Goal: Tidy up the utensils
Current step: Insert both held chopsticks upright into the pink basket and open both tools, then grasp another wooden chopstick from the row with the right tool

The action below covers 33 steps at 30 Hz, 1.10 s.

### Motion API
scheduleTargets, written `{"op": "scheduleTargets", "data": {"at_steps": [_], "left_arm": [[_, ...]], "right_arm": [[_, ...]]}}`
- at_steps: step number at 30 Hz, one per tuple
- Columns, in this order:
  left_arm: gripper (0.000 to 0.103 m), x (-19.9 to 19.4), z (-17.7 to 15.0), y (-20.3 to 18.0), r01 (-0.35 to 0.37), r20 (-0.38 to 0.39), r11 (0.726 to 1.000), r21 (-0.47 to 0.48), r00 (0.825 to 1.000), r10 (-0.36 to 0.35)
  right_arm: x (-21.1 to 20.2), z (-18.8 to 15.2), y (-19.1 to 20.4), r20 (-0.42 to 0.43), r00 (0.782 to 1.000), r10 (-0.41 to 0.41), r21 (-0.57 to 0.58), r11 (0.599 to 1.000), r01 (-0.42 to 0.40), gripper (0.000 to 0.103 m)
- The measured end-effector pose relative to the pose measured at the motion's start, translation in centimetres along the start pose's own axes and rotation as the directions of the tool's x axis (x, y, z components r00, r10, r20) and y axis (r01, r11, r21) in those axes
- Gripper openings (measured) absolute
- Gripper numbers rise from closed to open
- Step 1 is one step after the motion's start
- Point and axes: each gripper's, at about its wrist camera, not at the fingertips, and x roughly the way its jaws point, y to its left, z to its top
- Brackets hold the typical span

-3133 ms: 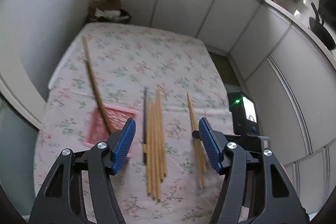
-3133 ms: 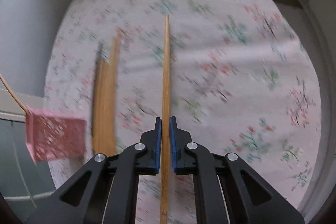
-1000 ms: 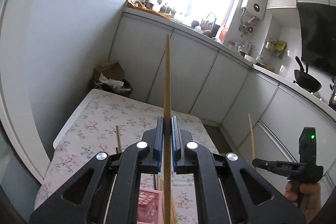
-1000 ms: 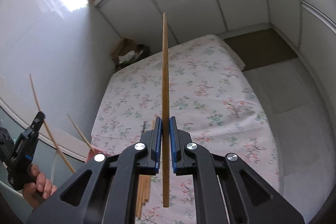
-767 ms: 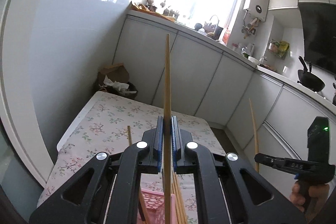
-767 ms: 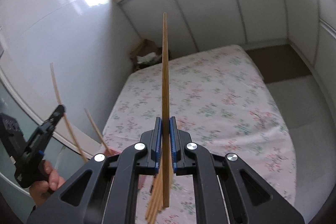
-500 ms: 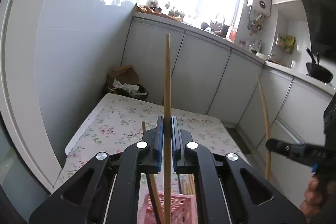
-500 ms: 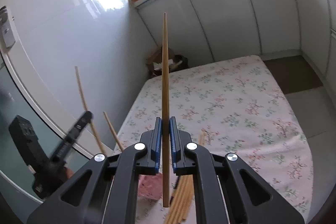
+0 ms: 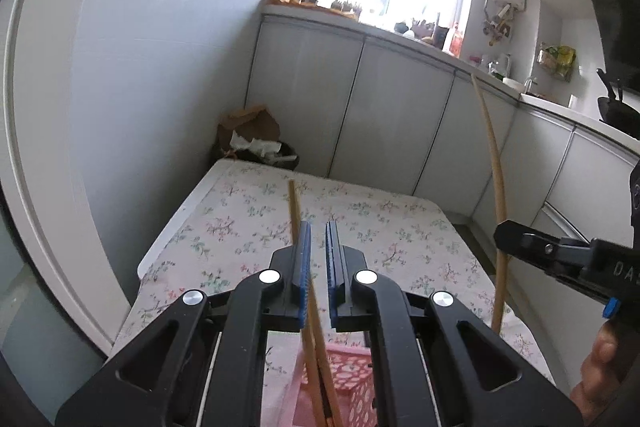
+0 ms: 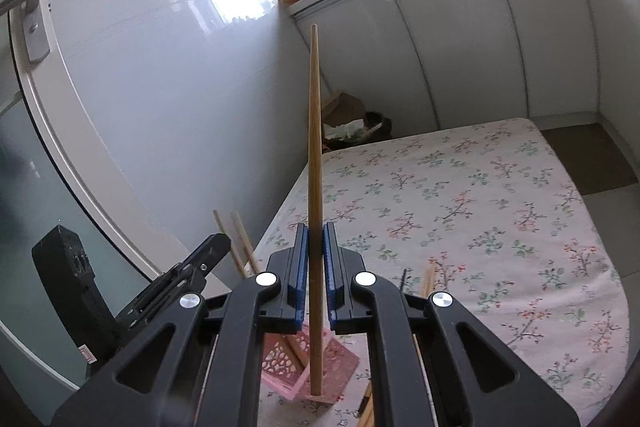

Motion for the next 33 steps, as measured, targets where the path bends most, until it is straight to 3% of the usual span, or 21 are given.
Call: {"op": "scheduleTargets", "data": {"at_steps": [4, 7, 9, 13, 16, 19, 27, 33], "left_arm": [[0.010, -0.8, 1.5, 1.0, -0.010, -0.084, 0.996, -0.092, 0.996, 0.002], [0.033, -2.1, 2.7, 1.7, -0.069, -0.141, 0.979, -0.190, 0.989, 0.042], [0.061, -2.2, 3.1, 2.0, -0.120, -0.201, 0.969, -0.216, 0.977, 0.077], [0.062, -1.4, 2.6, 2.7, -0.195, -0.291, 0.965, -0.174, 0.947, 0.138], [0.062, -1.1, 2.5, 3.6, -0.215, -0.310, 0.959, -0.183, 0.938, 0.151], [0.063, -1.3, 2.6, 4.6, -0.199, -0.311, 0.954, -0.224, 0.942, 0.123], [0.064, -1.6, 3.0, 4.0, -0.183, -0.290, 0.964, -0.192, 0.949, 0.123], [0.064, -1.9, 3.2, 2.2, -0.146, -0.271, 0.978, -0.149, 0.957, 0.101]], "right_arm": [[1.2, -0.6, 0.8, -0.004, 1.000, 0.017, -0.020, 1.000, -0.017, 0.008], [2.5, -1.4, 1.5, 0.004, 0.999, 0.037, -0.032, 0.999, -0.037, 0.008], [3.6, -2.1, 1.9, 0.010, 0.999, 0.048, -0.039, 0.998, -0.047, 0.008], [5.4, -3.8, 2.8, 0.008, 0.999, 0.037, -0.074, 0.997, -0.036, 0.008], [5.9, -4.4, 3.6, -0.007, 1.000, 0.019, -0.120, 0.993, -0.020, 0.008], [5.9, -4.7, 3.6, -0.018, 1.000, 0.004, -0.141, 0.990, -0.006, 0.008], [5.8, -5.1, 2.7, -0.095, 0.995, -0.005, -0.124, 0.992, -0.007, 0.009], [2.3, -2.4, 0.2, -0.058, 0.998, 0.004, -0.006, 1.000, -0.004, 0.009]]}}
